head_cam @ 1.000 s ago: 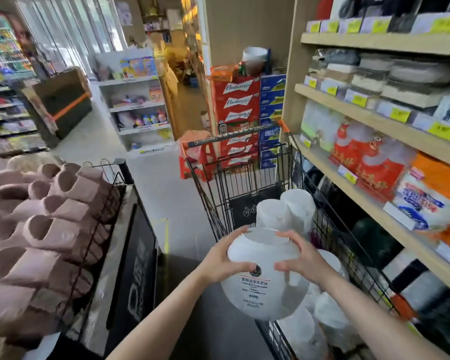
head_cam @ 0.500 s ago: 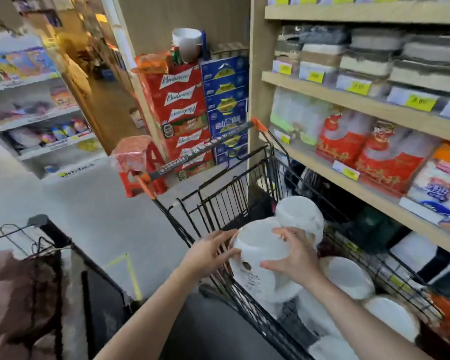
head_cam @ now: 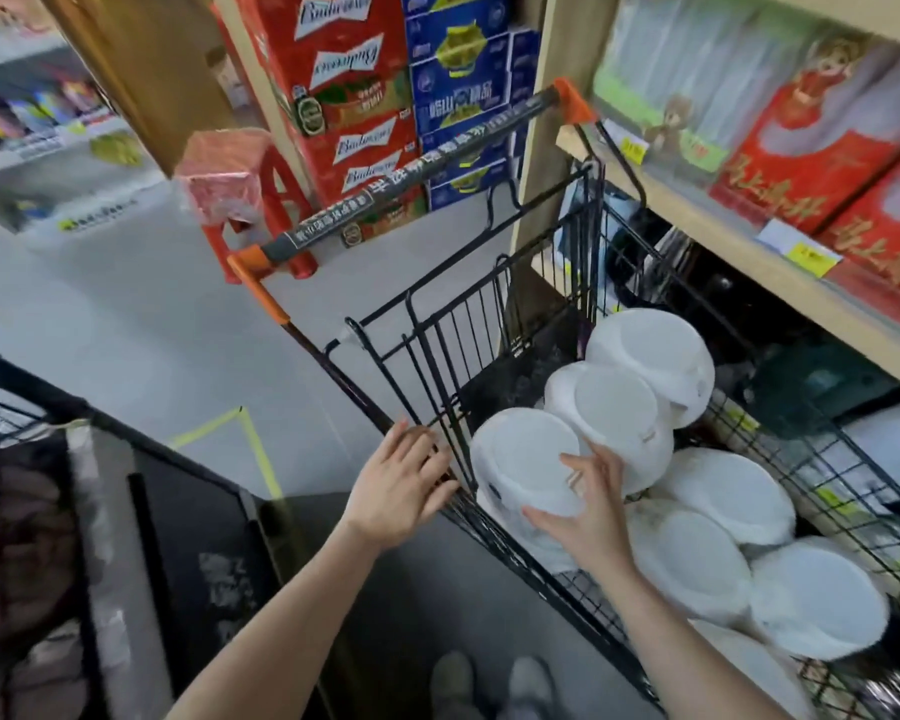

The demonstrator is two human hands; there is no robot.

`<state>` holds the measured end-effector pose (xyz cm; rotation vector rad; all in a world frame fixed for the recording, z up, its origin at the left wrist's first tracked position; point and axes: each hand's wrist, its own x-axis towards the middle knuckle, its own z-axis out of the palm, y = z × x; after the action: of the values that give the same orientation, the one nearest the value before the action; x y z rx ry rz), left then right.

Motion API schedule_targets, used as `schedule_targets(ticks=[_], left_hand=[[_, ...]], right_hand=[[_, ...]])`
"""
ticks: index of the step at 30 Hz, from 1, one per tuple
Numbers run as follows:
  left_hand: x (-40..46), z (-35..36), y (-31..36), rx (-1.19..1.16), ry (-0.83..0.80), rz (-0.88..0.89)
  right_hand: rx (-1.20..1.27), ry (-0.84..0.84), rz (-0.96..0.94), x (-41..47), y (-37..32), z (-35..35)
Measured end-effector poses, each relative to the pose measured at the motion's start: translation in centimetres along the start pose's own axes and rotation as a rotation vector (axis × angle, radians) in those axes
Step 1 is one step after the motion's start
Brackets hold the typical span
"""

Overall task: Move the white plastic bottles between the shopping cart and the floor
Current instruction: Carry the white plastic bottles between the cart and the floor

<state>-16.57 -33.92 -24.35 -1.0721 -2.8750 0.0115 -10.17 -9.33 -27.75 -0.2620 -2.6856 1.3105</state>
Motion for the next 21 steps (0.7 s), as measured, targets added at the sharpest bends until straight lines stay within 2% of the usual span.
schedule_targets(ticks=[4, 8, 13, 16, 18, 21], left_hand=[[0.0, 0.3, -0.2, 0.001, 0.06, 0.018], [-0.1, 0.0, -0.1, -0.008, 0.028, 0.005], [0.0, -1.4, 0.5, -0.068, -0.113, -0.053], [1.9, -2.8, 1.3, -0.129, -0.217, 0.018], [4.6, -4.1, 2.9, -0.157, -0.359, 0.103], [9.3, -5.8, 6.5, -0.174, -0.38, 0.186]], right_hand=[[-0.069, -0.001, -0.016, -1.5, 1.1, -0.8], [-0.217, -0.049, 0.032, -1.6, 0.7, -2.4], [-0.338, -0.358, 0.125, -0.4, -1.4, -4.4], [-0.367, -0.545, 0.221, 0.0, -3.2, -7.1], [-0.327, -0.542, 0.286, -0.6, -3.6, -9.6], [-0.252, -0.497, 0.392, -2.5, -3.5, -14.0]])
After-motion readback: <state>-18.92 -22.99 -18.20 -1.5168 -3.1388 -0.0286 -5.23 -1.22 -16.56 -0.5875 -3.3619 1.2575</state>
